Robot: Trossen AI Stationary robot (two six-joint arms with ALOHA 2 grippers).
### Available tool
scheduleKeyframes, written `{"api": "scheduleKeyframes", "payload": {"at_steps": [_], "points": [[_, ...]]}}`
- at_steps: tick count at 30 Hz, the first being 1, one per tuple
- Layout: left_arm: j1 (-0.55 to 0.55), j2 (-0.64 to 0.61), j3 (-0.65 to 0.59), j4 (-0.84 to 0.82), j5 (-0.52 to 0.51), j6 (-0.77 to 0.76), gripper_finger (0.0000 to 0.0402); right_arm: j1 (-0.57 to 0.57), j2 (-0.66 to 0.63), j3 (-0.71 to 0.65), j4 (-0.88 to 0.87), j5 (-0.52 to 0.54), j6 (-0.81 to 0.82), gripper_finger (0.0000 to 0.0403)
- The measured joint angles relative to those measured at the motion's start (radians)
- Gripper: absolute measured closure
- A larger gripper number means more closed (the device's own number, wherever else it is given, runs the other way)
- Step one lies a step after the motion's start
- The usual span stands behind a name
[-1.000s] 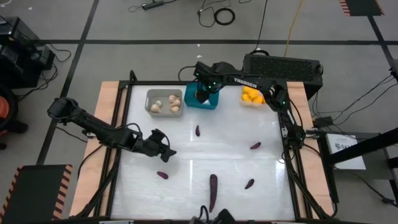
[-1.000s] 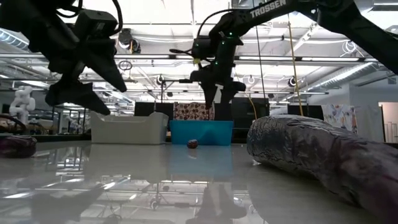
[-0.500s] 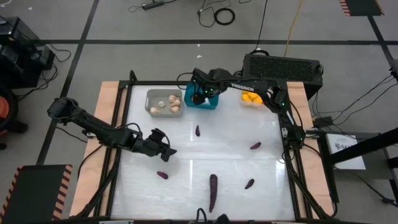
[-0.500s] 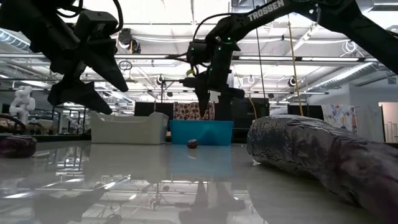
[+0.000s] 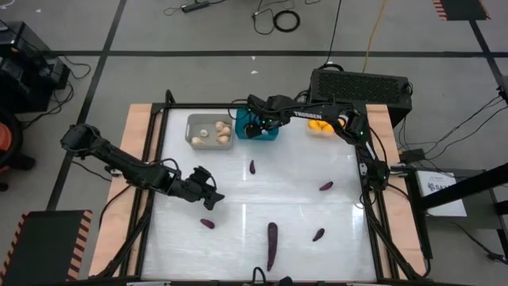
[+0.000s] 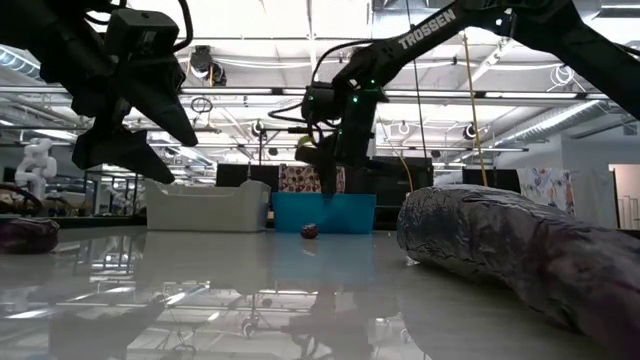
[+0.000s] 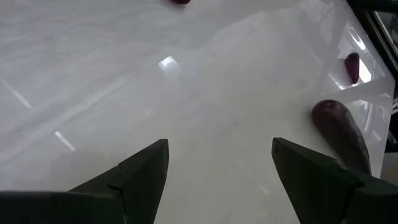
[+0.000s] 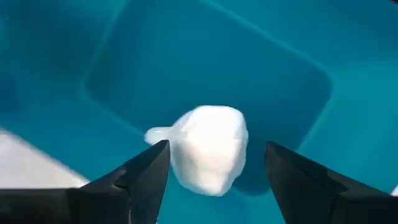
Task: Sort produce into baskets
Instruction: Put the garlic from the blue bin into the gray bin
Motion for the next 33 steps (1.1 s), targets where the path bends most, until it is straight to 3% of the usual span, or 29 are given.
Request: {"api": "scheduleKeyframes", "payload": {"at_steps": [5,15,18,26,33], "points": [[-0.015,0.0,0.0,-0.006,0.002,0.0,0.011,0.0,0.0,-0.03,0.034,0.001,-0.003,0.0169],[-0.044,0.0,0.0,-0.007,0.003,-0.002,0.011,-0.002,0.0,-0.004,0.061,0.001,-0.048,0.0292],[-0.048,0.0,0.0,-0.009,0.003,-0.002,0.011,-0.002,0.0,0.039,0.047,0.002,-0.061,0.0313],[-0.048,0.0,0.0,-0.013,0.01,-0.002,0.011,0.035,0.0,0.223,0.029,0.008,-0.078,0.0304],[-0.048,0.0,0.0,-0.018,0.01,-0.002,0.011,0.149,0.011,0.242,0.271,0.09,-0.122,0.0304]]}}
